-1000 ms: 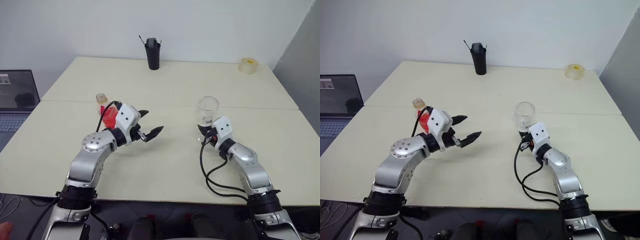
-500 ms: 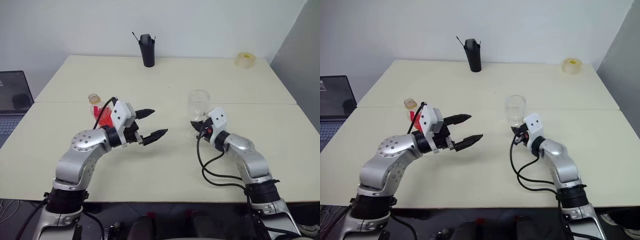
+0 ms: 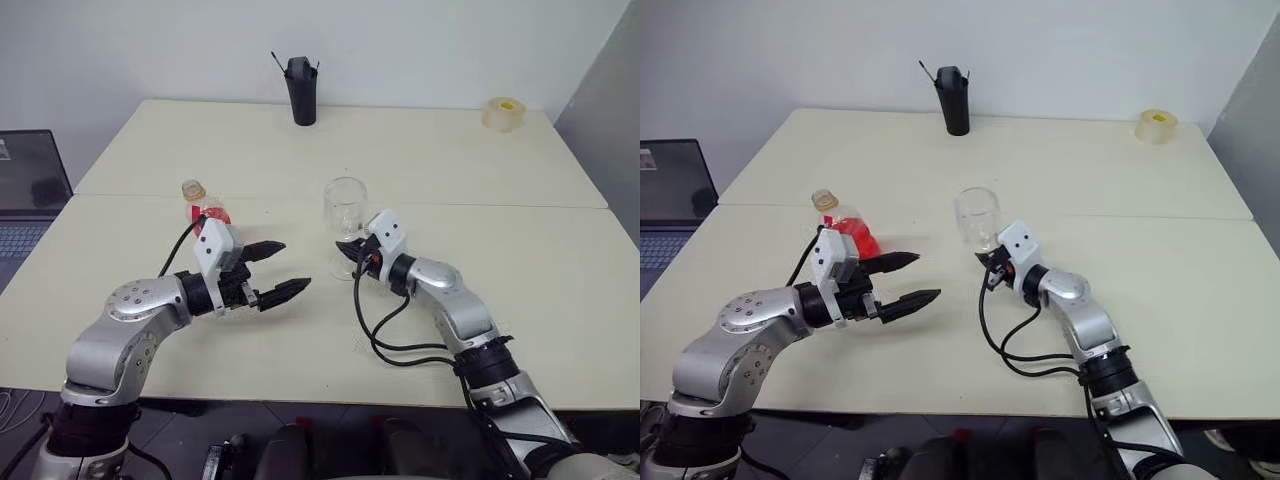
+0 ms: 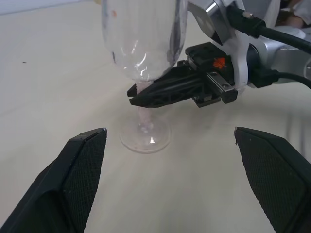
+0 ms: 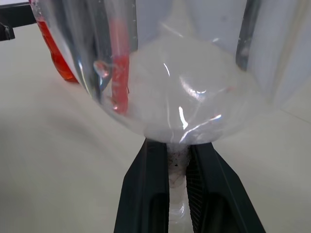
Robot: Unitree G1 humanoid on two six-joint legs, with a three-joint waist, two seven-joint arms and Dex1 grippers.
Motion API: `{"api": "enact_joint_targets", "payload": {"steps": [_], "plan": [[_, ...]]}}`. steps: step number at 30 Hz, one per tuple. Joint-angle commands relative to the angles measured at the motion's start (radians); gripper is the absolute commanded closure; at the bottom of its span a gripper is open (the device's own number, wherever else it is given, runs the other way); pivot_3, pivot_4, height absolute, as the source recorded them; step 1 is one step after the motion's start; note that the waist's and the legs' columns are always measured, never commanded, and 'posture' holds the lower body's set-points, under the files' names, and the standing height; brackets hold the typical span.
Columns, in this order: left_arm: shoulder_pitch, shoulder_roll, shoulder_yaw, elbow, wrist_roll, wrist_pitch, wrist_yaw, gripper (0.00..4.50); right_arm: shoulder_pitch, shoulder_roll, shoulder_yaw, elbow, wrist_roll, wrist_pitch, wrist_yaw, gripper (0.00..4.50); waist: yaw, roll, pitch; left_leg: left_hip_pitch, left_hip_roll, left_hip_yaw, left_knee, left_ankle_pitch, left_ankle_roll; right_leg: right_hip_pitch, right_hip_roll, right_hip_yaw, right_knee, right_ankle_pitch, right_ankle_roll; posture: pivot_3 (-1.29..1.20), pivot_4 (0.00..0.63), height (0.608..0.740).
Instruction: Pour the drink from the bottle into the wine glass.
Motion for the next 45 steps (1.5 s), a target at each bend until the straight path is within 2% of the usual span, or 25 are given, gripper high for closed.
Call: {"api": "enact_joint_targets", "payload": {"steps": [1, 7, 14, 20, 23, 28, 32, 34, 39, 45], "plan": [[-0.009, -0.008, 0.033, -0.037, -0.013, -0.004, 0.033, 0.00, -0.006, 0.006, -0.020, 0.015, 0.007, -0.030, 0.011, 4.30, 0.000, 0.000, 0.000, 0.000, 0.000, 0.000, 0.000, 0.000, 0.000, 0.000, 0.000, 0.000, 0.000, 0.000, 0.000, 0.00, 0.150, 0.740], [-0.021, -0.022, 0.027, -0.021, -0.008, -0.015, 0.066, 0.00, 0.011, -0.012, -0.019, -0.001, 0.012, -0.009, 0.033, 4.30, 0.000, 0.000, 0.000, 0.000, 0.000, 0.000, 0.000, 0.000, 0.000, 0.000, 0.000, 0.000, 0.000, 0.000, 0.000, 0.00, 0.150, 0.740], [-0.033, -0.052, 0.039, 0.004, 0.005, -0.028, 0.116, 0.00, 0.018, -0.026, -0.029, -0.062, 0.019, 0.039, 0.033, 1.96, 0.000, 0.000, 0.000, 0.000, 0.000, 0.000, 0.000, 0.000, 0.000, 0.000, 0.000, 0.000, 0.000, 0.000, 0.000, 0.00, 0.150, 0.740], [0.013, -0.088, 0.065, 0.011, 0.009, -0.037, 0.175, 0.00, 0.058, -0.072, -0.035, -0.191, 0.032, 0.109, 0.049, 0.01, 0.000, 0.000, 0.000, 0.000, 0.000, 0.000, 0.000, 0.000, 0.000, 0.000, 0.000, 0.000, 0.000, 0.000, 0.000, 0.00, 0.150, 0.740], [0.065, -0.114, 0.096, -0.019, 0.020, -0.051, 0.235, 0.00, 0.082, -0.140, -0.052, -0.300, 0.054, 0.177, 0.080, 0.01, 0.002, 0.000, 0.000, -0.001, 0.000, 0.000, 0.000, 0.000, 0.000, 0.000, -0.002, 0.000, 0.000, 0.000, 0.000, 0.00, 0.150, 0.740], [0.161, -0.197, 0.170, -0.130, 0.060, -0.059, 0.421, 0.00, 0.082, -0.332, -0.129, -0.454, 0.119, 0.326, 0.160, 0.01, 0.004, 0.000, 0.001, -0.001, -0.001, -0.001, 0.000, 0.000, 0.000, 0.000, -0.005, -0.001, -0.001, 0.000, 0.000, 0.00, 0.150, 0.740], [0.179, -0.258, 0.217, -0.162, 0.092, -0.065, 0.543, 0.00, 0.031, -0.495, -0.227, -0.534, 0.253, 0.518, 0.256, 0.01, 0.005, -0.001, 0.001, -0.001, -0.001, -0.002, 0.000, 0.000, 0.000, 0.001, -0.005, -0.002, -0.001, 0.000, 0.000, 0.00, 0.150, 0.740], [0.184, -0.284, 0.229, -0.167, 0.117, -0.075, 0.593, 0.00, -0.060, -0.582, -0.301, -0.556, 0.370, 0.649, 0.313, 0.01, 0.003, 0.000, 0.002, -0.001, -0.001, -0.002, 0.000, 0.000, 0.000, 0.002, -0.005, -0.002, -0.001, 0.000, 0.000, 0.00, 0.150, 0.740], [0.181, -0.349, 0.239, -0.163, 0.163, -0.083, 0.710, 0.00, -0.285, -0.630, -0.381, -0.560, 0.562, 0.814, 0.332, 0.01, 0.002, 0.000, 0.003, 0.000, 0.000, -0.002, -0.001, 0.000, 0.000, 0.002, -0.003, -0.002, -0.002, 0.000, 0.000, 0.00, 0.150, 0.740], [0.178, -0.385, 0.195, -0.151, 0.228, -0.102, 0.768, 0.00, -0.422, -0.596, -0.356, -0.563, 0.672, 0.893, 0.296, 0.01, 0.006, -0.002, 0.004, -0.001, -0.001, -0.002, 0.000, 0.000, 0.000, 0.003, -0.004, -0.002, -0.002, 0.000, 0.000, 0.00, 0.150, 0.740]]}}
